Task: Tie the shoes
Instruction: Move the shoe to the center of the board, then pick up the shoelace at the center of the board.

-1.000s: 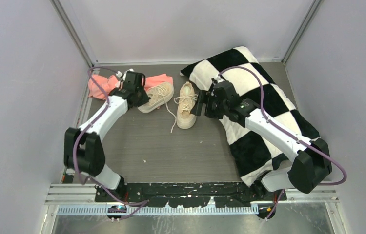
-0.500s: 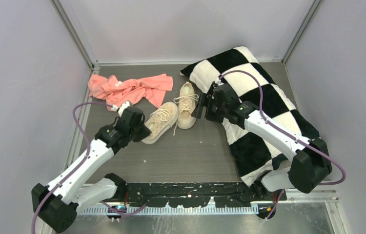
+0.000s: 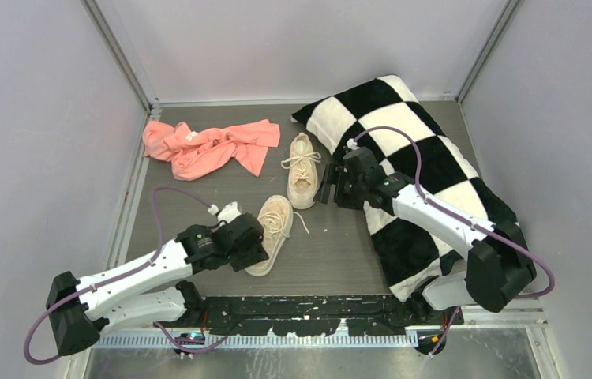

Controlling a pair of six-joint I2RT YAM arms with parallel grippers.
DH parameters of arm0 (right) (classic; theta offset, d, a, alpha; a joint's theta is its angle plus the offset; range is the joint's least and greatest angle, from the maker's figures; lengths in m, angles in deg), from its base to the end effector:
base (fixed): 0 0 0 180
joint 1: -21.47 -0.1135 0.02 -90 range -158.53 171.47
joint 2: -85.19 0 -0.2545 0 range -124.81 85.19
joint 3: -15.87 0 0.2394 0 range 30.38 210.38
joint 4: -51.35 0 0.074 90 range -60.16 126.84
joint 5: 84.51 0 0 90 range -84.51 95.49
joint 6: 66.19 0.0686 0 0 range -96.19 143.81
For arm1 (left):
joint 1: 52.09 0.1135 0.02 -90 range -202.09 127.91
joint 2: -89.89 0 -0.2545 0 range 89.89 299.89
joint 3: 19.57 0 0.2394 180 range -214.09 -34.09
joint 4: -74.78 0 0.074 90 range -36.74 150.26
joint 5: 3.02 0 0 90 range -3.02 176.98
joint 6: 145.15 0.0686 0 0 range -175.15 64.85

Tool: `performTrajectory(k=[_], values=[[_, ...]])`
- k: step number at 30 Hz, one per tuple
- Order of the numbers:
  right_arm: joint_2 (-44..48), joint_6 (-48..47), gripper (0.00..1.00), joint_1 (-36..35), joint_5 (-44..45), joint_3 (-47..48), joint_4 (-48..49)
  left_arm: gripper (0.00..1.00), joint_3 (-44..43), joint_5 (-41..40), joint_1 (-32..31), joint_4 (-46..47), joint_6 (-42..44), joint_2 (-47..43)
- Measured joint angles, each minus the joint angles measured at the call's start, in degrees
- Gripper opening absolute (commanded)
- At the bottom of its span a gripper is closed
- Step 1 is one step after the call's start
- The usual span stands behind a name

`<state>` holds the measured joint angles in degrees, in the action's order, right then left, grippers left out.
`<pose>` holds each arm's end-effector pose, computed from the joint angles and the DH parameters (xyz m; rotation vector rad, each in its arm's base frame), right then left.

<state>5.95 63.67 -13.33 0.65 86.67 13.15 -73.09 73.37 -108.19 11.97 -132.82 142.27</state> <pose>0.2488 0.1800 0.2249 0.0685 2.5018 0.6874 0.1086 -0.1327 0.1960 -0.5829 2.6271 -0.4984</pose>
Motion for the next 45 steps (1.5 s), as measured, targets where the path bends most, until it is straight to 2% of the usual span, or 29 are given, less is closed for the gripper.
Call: performTrajectory(k=[2, 4, 7, 8, 10, 14, 17, 23, 27, 29, 32, 35, 40, 42, 45], values=[[-0.9, 0.0, 0.74, -0.2, 0.0, -0.2, 0.4, 0.70, -3.5, -0.7, -0.4, -1.3, 2.1, 2.0], [-2.3, 0.0, 0.67, -0.8, 0.2, -0.3, 1.2, 0.79, -7.9, -3.1, -0.5, -2.8, 4.9, 2.3], [-7.3, -0.4, 0.42, -2.9, 1.3, 0.0, 2.6, 0.81, -13.5, -9.3, -0.3, -2.1, 8.8, 0.2], [-9.1, -0.9, 0.36, -3.3, 1.4, 0.2, 2.8, 0.81, -14.4, -11.3, 0.2, -1.6, 10.0, -1.2], [-13.8, -1.5, 0.34, -3.9, 1.7, 1.4, 3.0, 0.81, -14.8, -14.1, 2.5, -1.3, 12.2, -4.4], [-24.0, -3.3, 0.34, -3.8, 2.4, 6.6, 3.0, 0.81, -14.8, -14.9, 9.7, -2.6, 14.3, -7.1], [-29.2, -4.7, 0.34, -2.9, 3.7, 13.9, 1.9, 0.81, -14.4, -14.8, 12.7, -3.7, 15.0, -8.2], [-38.0, -6.6, 0.36, 0.5, 7.3, 27.9, 1.7, 0.79, -8.8, -11.8, 13.0, -3.5, 13.9, -9.7], [-39.9, -7.0, 0.44, 3.2, 8.0, 32.9, 1.5, 0.72, -3.8, -8.8, 13.0, -2.5, 13.2, -8.0], [-38.5, -7.0, 0.49, 4.0, 8.3, 31.8, 2.0, 0.68, -3.6, -8.0, 13.0, -2.4, 13.7, -5.7], [-32.7, -6.7, 0.53, 2.8, 8.3, 24.8, 2.7, 0.67, -3.6, -7.1, 13.3, -1.6, 14.9, -1.8], [-22.7, -6.0, 0.54, -1.8, 8.8, 14.2, 2.5, 0.66, -3.6, -4.2, 16.2, -0.1, 16.7, 1.2], [-8.3, -3.5, 0.56, -10.7, 10.1, 2.8, 1.6, 0.65, -1.8, 2.2, 26.9, 6.7, 18.1, 5.3], [-5.2, -3.0, 0.61, -13.4, 11.3, 0.7, 1.0, 0.65, -0.3, 3.7, 28.6, 10.0, 18.1, 7.3], [-5.3, -3.5, 0.67, -17.5, 13.0, 0.1, 0.5, 0.65, 1.0, 5.8, 29.2, 13.9, 18.0, 10.7]])
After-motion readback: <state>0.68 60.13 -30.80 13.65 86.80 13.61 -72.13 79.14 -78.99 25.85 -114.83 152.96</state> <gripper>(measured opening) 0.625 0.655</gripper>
